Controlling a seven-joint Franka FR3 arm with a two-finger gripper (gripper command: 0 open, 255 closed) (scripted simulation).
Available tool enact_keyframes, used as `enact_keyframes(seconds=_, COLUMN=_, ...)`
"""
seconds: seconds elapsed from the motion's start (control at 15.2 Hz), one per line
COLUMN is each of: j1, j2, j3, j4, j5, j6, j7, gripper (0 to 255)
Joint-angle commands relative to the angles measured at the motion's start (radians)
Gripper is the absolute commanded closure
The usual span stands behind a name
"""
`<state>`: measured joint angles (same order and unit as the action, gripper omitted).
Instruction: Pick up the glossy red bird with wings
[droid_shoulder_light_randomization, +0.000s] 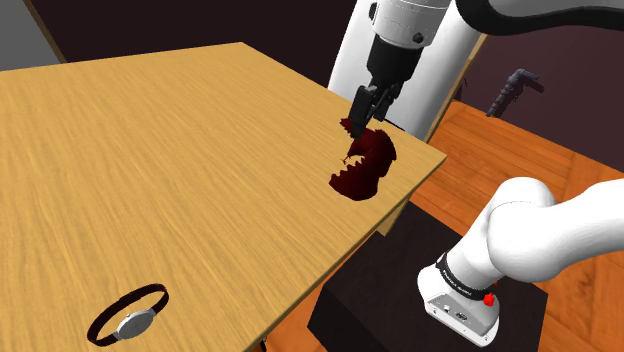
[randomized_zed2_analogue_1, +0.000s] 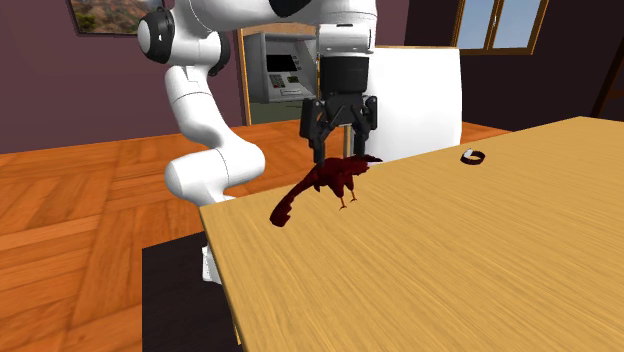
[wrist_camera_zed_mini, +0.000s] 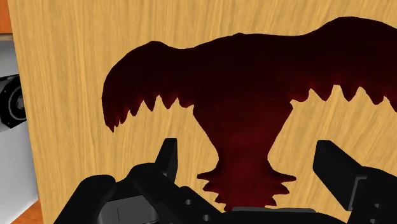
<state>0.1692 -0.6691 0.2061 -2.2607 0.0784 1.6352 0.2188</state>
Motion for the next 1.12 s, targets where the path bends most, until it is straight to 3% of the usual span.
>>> enact_keyframes(seconds=0.0, j1=0.004, j2=-0.008, j3=0.005, j4=-0.033, j5=0.004, j6=0.028, j7=0.001, gripper=0)
enact_keyframes(seconds=0.46, j1=0.007, j2=-0.018, j3=0.010, j4=-0.101, j5=0.009, j6=0.087, j7=0.002, gripper=0)
enact_keyframes(seconds=0.53, j1=0.007, j2=-0.019, j3=0.010, j4=-0.102, j5=0.009, j6=0.086, j7=0.001, gripper=255)
enact_keyframes(seconds=1.06, j1=0.007, j2=-0.017, j3=0.009, j4=-0.100, j5=0.009, j6=0.086, j7=0.001, gripper=255)
